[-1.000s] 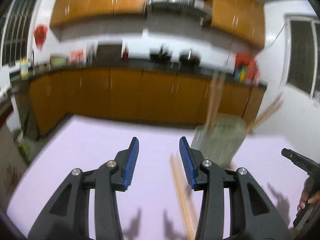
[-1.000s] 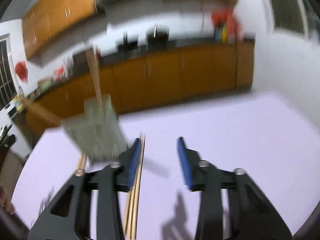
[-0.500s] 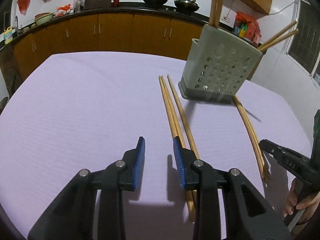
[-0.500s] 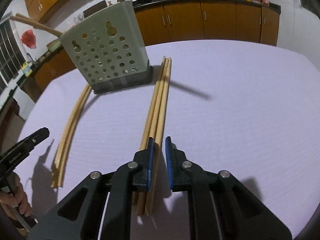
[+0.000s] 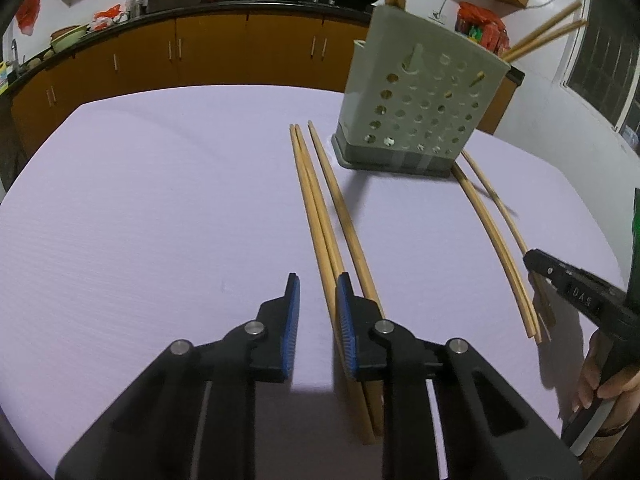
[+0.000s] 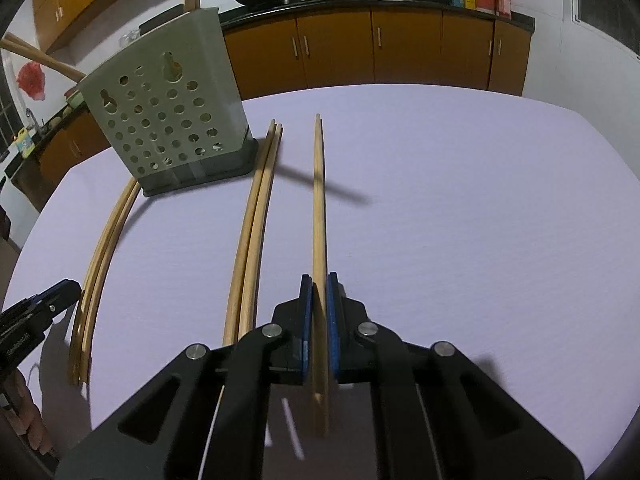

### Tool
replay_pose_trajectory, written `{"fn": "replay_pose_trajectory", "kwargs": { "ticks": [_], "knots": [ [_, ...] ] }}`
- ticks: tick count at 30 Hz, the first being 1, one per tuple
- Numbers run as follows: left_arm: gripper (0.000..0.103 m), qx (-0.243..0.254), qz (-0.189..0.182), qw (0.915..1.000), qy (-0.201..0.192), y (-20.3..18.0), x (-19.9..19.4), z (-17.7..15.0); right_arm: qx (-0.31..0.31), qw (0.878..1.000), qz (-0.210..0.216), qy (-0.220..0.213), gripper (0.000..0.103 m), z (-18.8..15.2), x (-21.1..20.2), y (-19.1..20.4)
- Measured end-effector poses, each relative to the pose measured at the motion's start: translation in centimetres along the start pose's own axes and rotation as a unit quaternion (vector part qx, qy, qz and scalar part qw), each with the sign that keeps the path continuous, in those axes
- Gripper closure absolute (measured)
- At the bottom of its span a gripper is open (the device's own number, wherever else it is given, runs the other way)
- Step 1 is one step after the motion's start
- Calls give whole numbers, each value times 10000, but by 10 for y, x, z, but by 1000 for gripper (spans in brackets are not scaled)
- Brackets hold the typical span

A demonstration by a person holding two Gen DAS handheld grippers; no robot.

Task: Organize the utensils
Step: 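Return the right tool to grasp another chopstick while the left tool grasps one too, then hold the grasped chopsticks with both tools just above the table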

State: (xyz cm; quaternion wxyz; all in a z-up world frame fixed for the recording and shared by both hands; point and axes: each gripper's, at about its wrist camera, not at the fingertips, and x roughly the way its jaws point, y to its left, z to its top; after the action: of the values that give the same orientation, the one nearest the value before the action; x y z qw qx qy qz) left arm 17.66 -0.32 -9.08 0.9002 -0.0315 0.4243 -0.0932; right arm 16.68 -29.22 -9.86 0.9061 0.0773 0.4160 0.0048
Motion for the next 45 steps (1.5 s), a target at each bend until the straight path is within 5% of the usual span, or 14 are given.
{"fn": "replay_pose_trajectory", "kwargs": {
  "ticks": [14,23,45],
  "knots": [
    [94,324,415,9986,76,-13,14,6,-211,9997,100,33,94,-2,-3,8],
    [95,-138,711,9974,24,39,13,17,144,9998,-145,-46,95,5,-4,-21],
    [92,-276,441,9986,-33,49,17,17,91,9999,-95,-13,94,4,-2,-19]
  ]
}}
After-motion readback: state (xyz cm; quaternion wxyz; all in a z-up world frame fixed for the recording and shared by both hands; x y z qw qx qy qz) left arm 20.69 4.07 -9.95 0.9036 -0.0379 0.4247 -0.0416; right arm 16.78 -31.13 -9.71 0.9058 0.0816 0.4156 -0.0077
